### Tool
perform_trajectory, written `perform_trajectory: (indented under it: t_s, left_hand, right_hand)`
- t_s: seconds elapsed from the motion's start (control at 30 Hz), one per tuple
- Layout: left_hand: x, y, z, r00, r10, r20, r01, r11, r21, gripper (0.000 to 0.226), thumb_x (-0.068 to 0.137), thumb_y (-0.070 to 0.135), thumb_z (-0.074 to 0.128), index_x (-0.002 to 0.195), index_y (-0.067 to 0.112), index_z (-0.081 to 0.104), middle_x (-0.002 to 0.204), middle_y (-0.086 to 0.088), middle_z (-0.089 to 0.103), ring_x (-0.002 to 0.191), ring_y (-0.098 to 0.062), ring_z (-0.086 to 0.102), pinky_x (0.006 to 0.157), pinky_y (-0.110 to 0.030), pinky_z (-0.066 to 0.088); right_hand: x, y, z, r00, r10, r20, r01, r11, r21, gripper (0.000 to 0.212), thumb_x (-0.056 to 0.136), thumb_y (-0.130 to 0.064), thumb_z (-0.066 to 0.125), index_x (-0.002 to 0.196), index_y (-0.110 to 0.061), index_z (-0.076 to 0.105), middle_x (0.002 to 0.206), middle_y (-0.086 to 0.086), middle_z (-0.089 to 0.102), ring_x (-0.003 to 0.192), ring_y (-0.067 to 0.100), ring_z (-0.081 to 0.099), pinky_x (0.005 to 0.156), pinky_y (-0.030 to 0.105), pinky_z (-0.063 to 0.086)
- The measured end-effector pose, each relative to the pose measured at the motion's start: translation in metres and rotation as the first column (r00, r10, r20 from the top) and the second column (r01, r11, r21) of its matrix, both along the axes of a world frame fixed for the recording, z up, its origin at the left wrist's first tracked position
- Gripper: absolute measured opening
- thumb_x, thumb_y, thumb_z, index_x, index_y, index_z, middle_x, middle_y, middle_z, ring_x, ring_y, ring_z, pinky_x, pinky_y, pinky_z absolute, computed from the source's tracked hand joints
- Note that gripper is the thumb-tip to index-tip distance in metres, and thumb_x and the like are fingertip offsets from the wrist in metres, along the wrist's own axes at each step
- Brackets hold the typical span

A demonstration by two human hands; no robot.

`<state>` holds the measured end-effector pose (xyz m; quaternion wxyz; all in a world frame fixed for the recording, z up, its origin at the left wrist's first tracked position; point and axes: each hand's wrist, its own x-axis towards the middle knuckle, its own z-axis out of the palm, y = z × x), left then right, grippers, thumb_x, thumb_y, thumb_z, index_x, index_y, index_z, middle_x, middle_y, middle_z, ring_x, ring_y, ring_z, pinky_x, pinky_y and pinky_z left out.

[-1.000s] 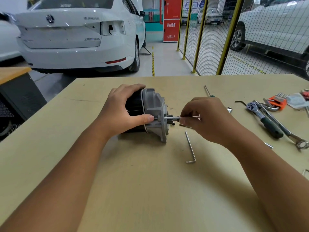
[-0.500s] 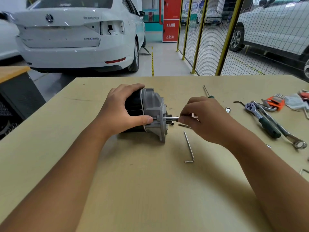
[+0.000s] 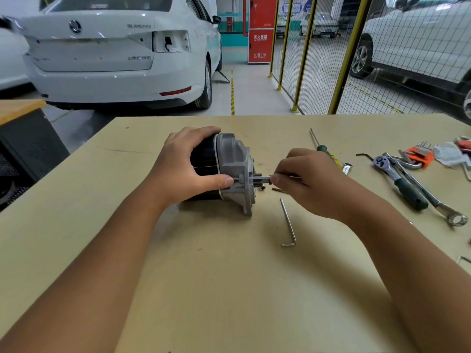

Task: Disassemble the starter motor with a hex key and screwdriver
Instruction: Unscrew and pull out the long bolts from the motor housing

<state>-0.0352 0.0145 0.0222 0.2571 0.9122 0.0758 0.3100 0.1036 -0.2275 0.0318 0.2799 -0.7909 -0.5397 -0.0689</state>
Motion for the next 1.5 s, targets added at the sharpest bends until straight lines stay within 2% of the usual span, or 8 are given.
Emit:
perform_trajectory:
  t_s: [0.1,0.33,0.5,0.7,0.9,1.13,1.3,1.5]
  left_hand:
    - [0.0001,0.0003,-0.0007,1.0,-0.002,0.007,0.002,1.0,-0.004,0.095,0.059,0.072,0.076,0.145,0.038,0.054,0.127,0.018,0.055,0.122,-0.013,0.048,0.102,-0.035,0.044]
    - [0.0017,0.0032,-0.0033,1.0,0.0,0.004,0.0,1.0,-0.008,0.087,0.066,0.071,0.073,0.144,0.039,0.054,0.128,0.018,0.056,0.123,-0.012,0.047,0.099,-0.027,0.04]
    - [0.0032,0.0013,-0.0036,0.999,-0.009,0.031,0.011,0.998,-0.054,0.072,0.077,0.064,0.066,0.142,0.033,0.058,0.127,0.013,0.06,0.123,-0.015,0.049,0.104,-0.03,0.04]
    - [0.0026,0.002,-0.003,0.999,-0.011,0.037,0.013,0.998,-0.06,0.063,0.082,0.05,0.07,0.141,0.031,0.059,0.126,0.009,0.061,0.123,-0.019,0.052,0.107,-0.042,0.043]
    - [0.0022,0.002,-0.0029,0.999,-0.013,0.035,0.015,0.998,-0.06,0.069,0.078,0.06,0.065,0.141,0.032,0.059,0.127,0.011,0.061,0.123,-0.017,0.052,0.107,-0.042,0.044]
    - [0.0028,0.0031,-0.0029,0.999,-0.008,0.04,0.011,0.998,-0.066,0.067,0.078,0.06,0.066,0.141,0.036,0.059,0.128,0.013,0.061,0.124,-0.016,0.052,0.108,-0.044,0.045]
    - [0.0025,0.0027,-0.0032,0.999,-0.005,0.036,0.007,0.998,-0.07,0.068,0.078,0.061,0.066,0.141,0.036,0.059,0.128,0.013,0.061,0.124,-0.016,0.052,0.107,-0.044,0.046]
    - [0.0022,0.001,-0.001,1.0,-0.004,0.029,0.006,0.998,-0.067,0.065,0.081,0.051,0.071,0.141,0.032,0.06,0.129,0.01,0.061,0.125,-0.018,0.053,0.109,-0.046,0.044]
  right_hand:
    - [0.0002,-0.0009,0.0007,1.0,0.004,0.023,-0.004,1.0,0.017,0.016,0.096,-0.022,0.067,0.086,-0.013,0.076,0.081,-0.002,0.057,0.073,0.008,0.054,0.065,0.024,0.037]
    - [-0.001,-0.0024,0.0058,0.992,-0.04,0.119,0.029,0.996,0.089,0.004,0.084,-0.024,0.081,0.085,-0.02,0.08,0.081,-0.01,0.064,0.076,0.016,0.059,0.07,0.039,0.051]
    - [-0.0022,-0.0007,0.0038,0.998,-0.032,0.052,0.026,0.995,0.101,0.008,0.087,-0.027,0.077,0.084,-0.02,0.076,0.067,-0.016,0.059,0.064,0.002,0.056,0.059,0.022,0.039]
    - [-0.0026,0.0012,0.0024,1.0,-0.008,0.026,0.007,0.999,0.038,0.02,0.094,-0.027,0.068,0.082,-0.013,0.074,0.074,-0.004,0.056,0.069,0.008,0.054,0.061,0.017,0.035]
    - [-0.005,0.0002,0.005,0.994,-0.051,0.098,0.047,0.998,0.049,0.01,0.081,-0.03,0.083,0.081,-0.024,0.075,0.076,-0.014,0.06,0.071,0.012,0.057,0.071,0.041,0.051]
    - [-0.0055,0.0016,-0.001,0.999,-0.018,-0.026,0.021,0.995,0.101,0.017,0.089,-0.034,0.076,0.077,-0.032,0.063,0.053,-0.017,0.051,0.062,0.002,0.055,0.053,0.015,0.032]
    - [-0.0033,0.0032,-0.0013,0.999,0.048,-0.012,-0.047,0.997,0.069,0.021,0.097,-0.027,0.066,0.077,-0.021,0.069,0.069,-0.005,0.061,0.069,0.012,0.057,0.063,0.034,0.045]
    - [0.0,0.0031,-0.0041,0.996,0.03,0.088,-0.037,0.996,0.078,0.009,0.089,-0.03,0.074,0.081,-0.025,0.074,0.072,-0.017,0.059,0.071,0.006,0.054,0.065,0.029,0.042]
